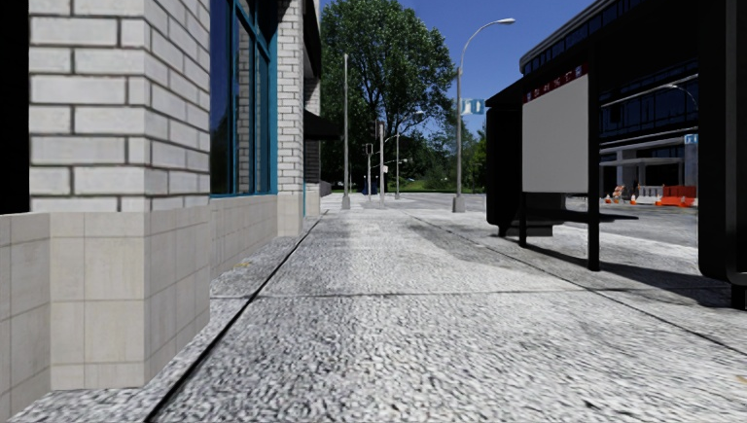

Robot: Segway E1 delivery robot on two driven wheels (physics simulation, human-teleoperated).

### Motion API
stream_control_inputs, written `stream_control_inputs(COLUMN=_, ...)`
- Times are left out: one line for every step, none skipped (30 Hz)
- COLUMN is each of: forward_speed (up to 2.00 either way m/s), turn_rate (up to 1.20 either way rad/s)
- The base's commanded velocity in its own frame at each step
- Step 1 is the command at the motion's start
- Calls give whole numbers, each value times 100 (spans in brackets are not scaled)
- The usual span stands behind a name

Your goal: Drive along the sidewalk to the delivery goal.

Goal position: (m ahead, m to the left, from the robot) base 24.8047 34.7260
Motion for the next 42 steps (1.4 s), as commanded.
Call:
stream_control_inputs(forward_speed=200, turn_rate=-104)
stream_control_inputs(forward_speed=200, turn_rate=-116)
stream_control_inputs(forward_speed=200, turn_rate=-19)
stream_control_inputs(forward_speed=200, turn_rate=-2)
stream_control_inputs(forward_speed=200, turn_rate=0)
stream_control_inputs(forward_speed=200, turn_rate=0)
stream_control_inputs(forward_speed=200, turn_rate=0)
stream_control_inputs(forward_speed=200, turn_rate=0)
stream_control_inputs(forward_speed=200, turn_rate=0)
stream_control_inputs(forward_speed=200, turn_rate=0)
stream_control_inputs(forward_speed=200, turn_rate=0)
stream_control_inputs(forward_speed=200, turn_rate=0)
stream_control_inputs(forward_speed=200, turn_rate=0)
stream_control_inputs(forward_speed=200, turn_rate=0)
stream_control_inputs(forward_speed=200, turn_rate=0)
stream_control_inputs(forward_speed=200, turn_rate=0)
stream_control_inputs(forward_speed=200, turn_rate=0)
stream_control_inputs(forward_speed=200, turn_rate=0)
stream_control_inputs(forward_speed=200, turn_rate=0)
stream_control_inputs(forward_speed=200, turn_rate=0)
stream_control_inputs(forward_speed=200, turn_rate=0)
stream_control_inputs(forward_speed=200, turn_rate=0)
stream_control_inputs(forward_speed=200, turn_rate=0)
stream_control_inputs(forward_speed=200, turn_rate=0)
stream_control_inputs(forward_speed=200, turn_rate=0)
stream_control_inputs(forward_speed=200, turn_rate=0)
stream_control_inputs(forward_speed=200, turn_rate=0)
stream_control_inputs(forward_speed=200, turn_rate=0)
stream_control_inputs(forward_speed=200, turn_rate=0)
stream_control_inputs(forward_speed=200, turn_rate=0)
stream_control_inputs(forward_speed=200, turn_rate=0)
stream_control_inputs(forward_speed=200, turn_rate=0)
stream_control_inputs(forward_speed=200, turn_rate=0)
stream_control_inputs(forward_speed=200, turn_rate=0)
stream_control_inputs(forward_speed=200, turn_rate=0)
stream_control_inputs(forward_speed=200, turn_rate=0)
stream_control_inputs(forward_speed=200, turn_rate=0)
stream_control_inputs(forward_speed=200, turn_rate=0)
stream_control_inputs(forward_speed=200, turn_rate=0)
stream_control_inputs(forward_speed=200, turn_rate=0)
stream_control_inputs(forward_speed=200, turn_rate=0)
stream_control_inputs(forward_speed=200, turn_rate=0)
